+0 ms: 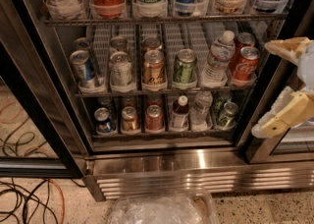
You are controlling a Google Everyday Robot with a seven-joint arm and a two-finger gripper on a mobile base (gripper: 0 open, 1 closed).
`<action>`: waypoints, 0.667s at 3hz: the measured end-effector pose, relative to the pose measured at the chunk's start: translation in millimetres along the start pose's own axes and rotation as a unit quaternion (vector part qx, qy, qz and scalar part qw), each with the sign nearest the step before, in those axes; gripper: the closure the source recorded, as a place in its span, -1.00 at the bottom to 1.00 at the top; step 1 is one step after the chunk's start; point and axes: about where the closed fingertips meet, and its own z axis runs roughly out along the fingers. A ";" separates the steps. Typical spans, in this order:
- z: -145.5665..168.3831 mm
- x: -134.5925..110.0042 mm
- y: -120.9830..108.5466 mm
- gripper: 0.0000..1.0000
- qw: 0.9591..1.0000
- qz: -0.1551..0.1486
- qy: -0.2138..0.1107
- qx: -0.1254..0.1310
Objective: Pick redbull can from top shelf of fridge
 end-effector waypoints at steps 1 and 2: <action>5.7 -33.5 5.4 -1.00 0.998 -0.018 -0.064 0.002; 8.3 -64.7 10.1 -1.00 0.992 -0.019 -0.124 0.007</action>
Offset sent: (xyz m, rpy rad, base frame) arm 0.0024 0.0804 0.0355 0.3020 -0.1592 0.1291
